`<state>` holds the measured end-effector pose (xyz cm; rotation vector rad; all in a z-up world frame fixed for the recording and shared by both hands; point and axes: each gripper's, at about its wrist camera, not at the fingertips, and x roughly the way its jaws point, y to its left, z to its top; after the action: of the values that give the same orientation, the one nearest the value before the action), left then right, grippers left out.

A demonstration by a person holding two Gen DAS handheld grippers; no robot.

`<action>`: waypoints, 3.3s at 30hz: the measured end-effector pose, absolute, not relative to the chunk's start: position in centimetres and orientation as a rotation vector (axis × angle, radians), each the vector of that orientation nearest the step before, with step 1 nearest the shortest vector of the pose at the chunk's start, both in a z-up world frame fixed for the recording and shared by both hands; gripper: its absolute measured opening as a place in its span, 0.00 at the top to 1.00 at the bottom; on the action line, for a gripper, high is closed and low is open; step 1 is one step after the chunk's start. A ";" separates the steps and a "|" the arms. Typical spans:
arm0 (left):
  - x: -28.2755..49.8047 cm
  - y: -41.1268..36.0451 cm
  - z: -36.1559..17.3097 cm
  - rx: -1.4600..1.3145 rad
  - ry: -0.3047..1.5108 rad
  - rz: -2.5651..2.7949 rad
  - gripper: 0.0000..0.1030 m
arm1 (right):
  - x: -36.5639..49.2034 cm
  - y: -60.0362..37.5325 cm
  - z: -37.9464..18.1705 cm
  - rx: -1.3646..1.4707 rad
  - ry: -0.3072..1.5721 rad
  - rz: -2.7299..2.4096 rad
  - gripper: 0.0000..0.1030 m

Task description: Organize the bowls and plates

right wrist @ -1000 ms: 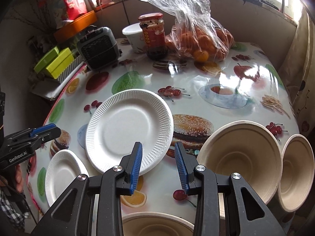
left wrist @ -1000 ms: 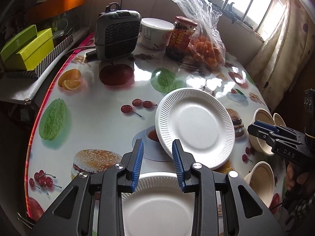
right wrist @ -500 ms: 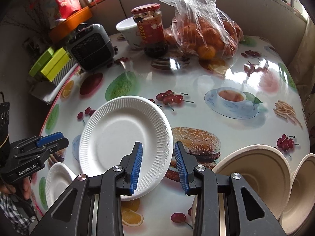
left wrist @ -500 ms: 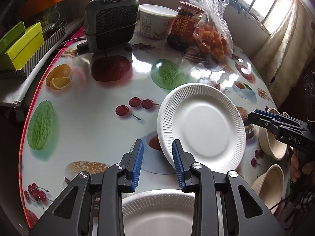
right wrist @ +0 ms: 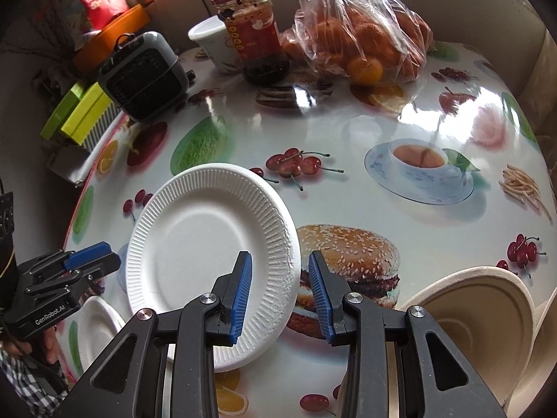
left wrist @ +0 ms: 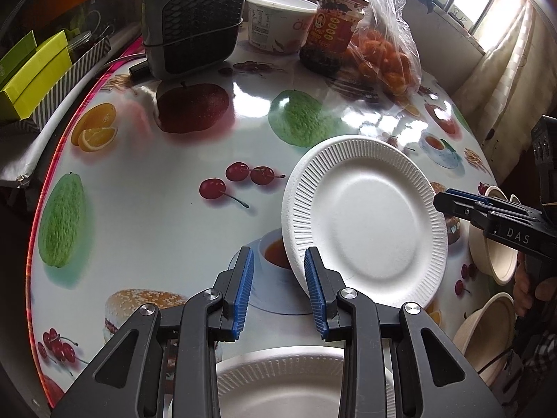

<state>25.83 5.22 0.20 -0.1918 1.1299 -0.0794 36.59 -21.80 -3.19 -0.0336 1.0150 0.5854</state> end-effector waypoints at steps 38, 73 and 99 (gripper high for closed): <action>26.3 4.8 -0.8 -0.281 1.173 -0.121 0.86 | 36.7 -21.8 -3.8 -0.024 1.033 0.596 0.82; 26.0 5.1 0.1 -0.294 1.147 -0.120 0.86 | 36.1 -22.5 -2.9 -0.002 1.009 0.600 0.83; 22.9 6.1 2.4 -0.293 1.092 -0.106 0.86 | 32.5 -22.2 -0.6 -0.014 0.957 0.632 0.83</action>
<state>22.94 6.07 2.36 -0.2935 1.0915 -0.1056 32.53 -22.23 -0.59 -0.0142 0.9571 0.6315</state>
